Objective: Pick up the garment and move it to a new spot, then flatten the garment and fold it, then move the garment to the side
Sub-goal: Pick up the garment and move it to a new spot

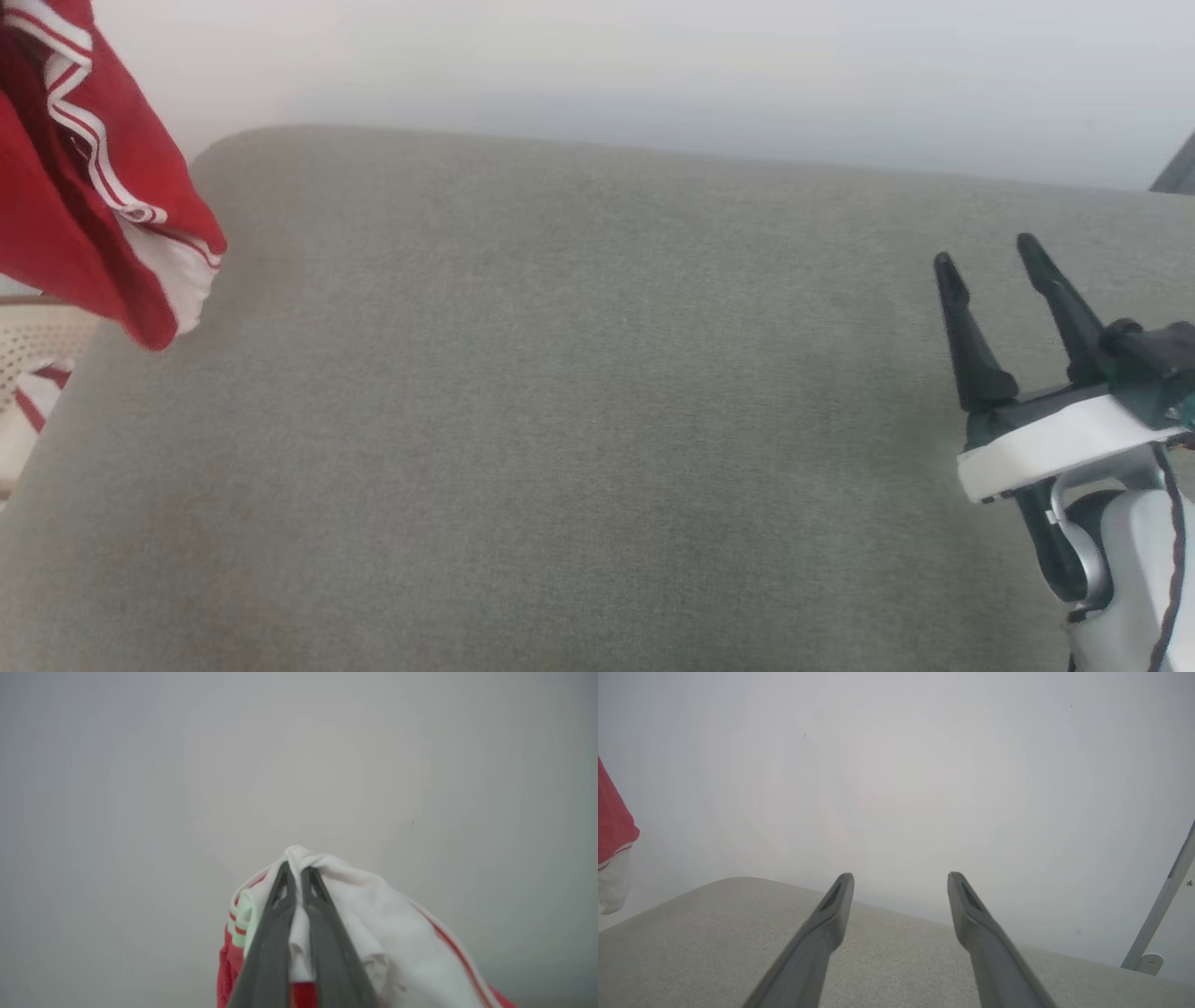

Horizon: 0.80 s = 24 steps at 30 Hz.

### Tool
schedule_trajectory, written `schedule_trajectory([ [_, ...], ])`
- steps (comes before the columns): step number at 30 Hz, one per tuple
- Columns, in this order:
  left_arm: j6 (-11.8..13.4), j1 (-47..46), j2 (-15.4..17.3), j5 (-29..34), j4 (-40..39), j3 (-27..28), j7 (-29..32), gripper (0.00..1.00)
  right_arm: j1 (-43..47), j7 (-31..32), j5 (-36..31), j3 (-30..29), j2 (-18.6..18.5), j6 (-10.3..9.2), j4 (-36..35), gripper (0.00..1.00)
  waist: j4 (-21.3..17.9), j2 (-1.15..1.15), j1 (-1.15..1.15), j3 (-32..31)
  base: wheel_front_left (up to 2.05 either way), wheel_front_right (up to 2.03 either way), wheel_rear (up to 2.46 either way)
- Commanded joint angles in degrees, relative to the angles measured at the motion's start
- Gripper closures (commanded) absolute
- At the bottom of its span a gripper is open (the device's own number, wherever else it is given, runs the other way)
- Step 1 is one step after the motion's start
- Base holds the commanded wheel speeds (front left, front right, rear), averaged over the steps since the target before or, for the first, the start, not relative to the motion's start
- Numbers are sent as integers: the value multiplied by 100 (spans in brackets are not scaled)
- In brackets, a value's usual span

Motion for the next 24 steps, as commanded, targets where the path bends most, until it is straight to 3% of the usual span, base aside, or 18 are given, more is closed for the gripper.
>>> schedule_trajectory([
  [1,55,181,-34,-19,-452,-40,236,100,69,-72,-23,-100,44,-4,31,0,-117,0,0,-114,0,0,0],
  [10,473,979,77,-243,-3285,-154,1653,100,130,-261,-119,-610,105,-4,105,0,-667,0,0,-159,0,0,0],
  [18,773,1360,-57,-329,-4881,-381,2412,100,25,-376,-178,-975,66,-4,224,0,-1266,0,0,30,0,0,0],
  [24,886,1555,-361,-356,-5447,-756,2707,100,-29,-496,-226,-1120,61,-3,448,0,-1665,0,0,252,0,0,0],
])
